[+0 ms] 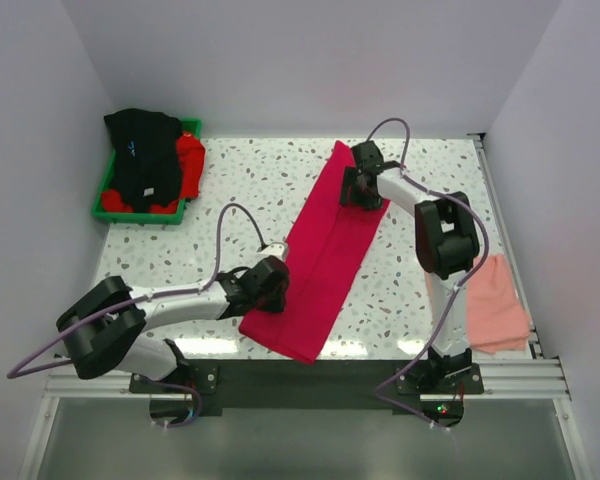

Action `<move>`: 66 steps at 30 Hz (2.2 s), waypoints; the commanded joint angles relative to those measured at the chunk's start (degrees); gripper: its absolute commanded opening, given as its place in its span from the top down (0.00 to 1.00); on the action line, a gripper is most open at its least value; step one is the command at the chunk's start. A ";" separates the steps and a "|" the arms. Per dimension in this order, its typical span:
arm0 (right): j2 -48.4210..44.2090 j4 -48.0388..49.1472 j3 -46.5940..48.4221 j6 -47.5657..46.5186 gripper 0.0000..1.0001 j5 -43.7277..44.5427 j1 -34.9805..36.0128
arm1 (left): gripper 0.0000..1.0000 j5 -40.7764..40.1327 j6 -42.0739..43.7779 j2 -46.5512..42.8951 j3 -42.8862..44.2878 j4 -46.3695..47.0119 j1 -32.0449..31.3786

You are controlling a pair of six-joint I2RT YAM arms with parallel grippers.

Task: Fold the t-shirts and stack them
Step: Fold the tshirt

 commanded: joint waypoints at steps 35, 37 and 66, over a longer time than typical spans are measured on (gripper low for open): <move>-12.18 -2.11 7.63 -5.60 0.01 -5.87 -1.38 | 0.55 2.00 -3.72 -2.84 5.56 7.61 -0.34; -20.94 0.64 -6.16 -2.61 0.02 -7.21 -1.30 | 0.57 1.82 -3.01 -3.73 4.69 5.32 -0.34; -68.28 -3.92 -68.92 12.26 0.37 -23.91 7.67 | 0.72 12.71 -4.15 -2.42 -9.03 3.92 -1.57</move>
